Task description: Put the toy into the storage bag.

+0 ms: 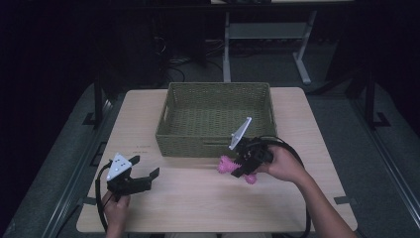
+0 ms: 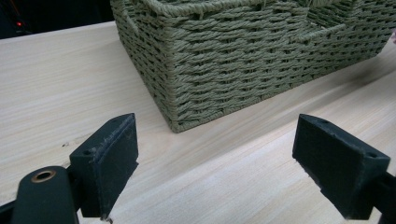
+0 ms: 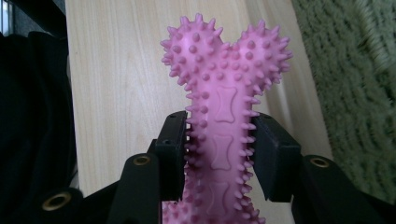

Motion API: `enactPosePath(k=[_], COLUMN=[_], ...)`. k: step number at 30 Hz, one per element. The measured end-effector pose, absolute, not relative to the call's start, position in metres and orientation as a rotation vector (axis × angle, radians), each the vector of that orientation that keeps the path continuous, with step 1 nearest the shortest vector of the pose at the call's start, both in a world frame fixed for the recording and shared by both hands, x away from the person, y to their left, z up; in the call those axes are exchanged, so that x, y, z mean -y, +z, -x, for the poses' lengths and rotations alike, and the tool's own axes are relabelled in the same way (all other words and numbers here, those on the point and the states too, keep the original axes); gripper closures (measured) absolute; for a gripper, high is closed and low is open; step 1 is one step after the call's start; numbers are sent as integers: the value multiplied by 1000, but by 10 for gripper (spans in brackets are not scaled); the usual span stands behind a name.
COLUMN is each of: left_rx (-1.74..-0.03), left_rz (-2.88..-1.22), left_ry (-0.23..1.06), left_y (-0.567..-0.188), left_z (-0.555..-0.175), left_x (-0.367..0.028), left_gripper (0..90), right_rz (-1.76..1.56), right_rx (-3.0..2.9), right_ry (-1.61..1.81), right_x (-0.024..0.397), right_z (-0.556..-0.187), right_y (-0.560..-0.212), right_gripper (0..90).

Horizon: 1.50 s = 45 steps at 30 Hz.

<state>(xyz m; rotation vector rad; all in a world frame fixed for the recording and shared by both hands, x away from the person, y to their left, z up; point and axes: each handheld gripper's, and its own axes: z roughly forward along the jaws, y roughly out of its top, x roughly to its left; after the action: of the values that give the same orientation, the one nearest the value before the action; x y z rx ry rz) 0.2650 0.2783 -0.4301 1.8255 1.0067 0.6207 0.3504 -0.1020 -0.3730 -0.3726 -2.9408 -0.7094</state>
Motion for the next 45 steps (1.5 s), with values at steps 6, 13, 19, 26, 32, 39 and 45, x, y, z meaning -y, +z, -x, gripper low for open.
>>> enactPosePath(k=[6, 13, 19, 26, 32, 39, 45], left_rx=[-1007, -1007, -1007, -1006, -1007, -1008, -1008], left_rz=[-1826, -1827, -1827, -1829, -1829, -1828, -1827], left_ry=[621, 625, 624, 627, 626, 628, 626], left_y=[-430, -430, -430, -430, -430, -430, -430], left_z=[-265, -265, -265, -265, -265, -265, -265], left_x=[-278, -278, -278, -279, -278, -279, -279], left_gripper=[138, 138, 138, 139, 138, 138, 138], right_rz=[336, 329, 331, 325, 325, 325, 331], right_rx=[2944, 2939, 2938, 2941, 2952, 2936, 2943], right_ry=[-732, -739, -743, -762, -758, -795, -786], right_x=[96, 94, 95, 93, 94, 96, 95], right_z=[-353, -361, -366, -374, -379, -393, -401], right_y=[-360, -351, -346, -334, -324, -312, -306], right_gripper=[576, 576, 576, 576, 577, 577, 577])
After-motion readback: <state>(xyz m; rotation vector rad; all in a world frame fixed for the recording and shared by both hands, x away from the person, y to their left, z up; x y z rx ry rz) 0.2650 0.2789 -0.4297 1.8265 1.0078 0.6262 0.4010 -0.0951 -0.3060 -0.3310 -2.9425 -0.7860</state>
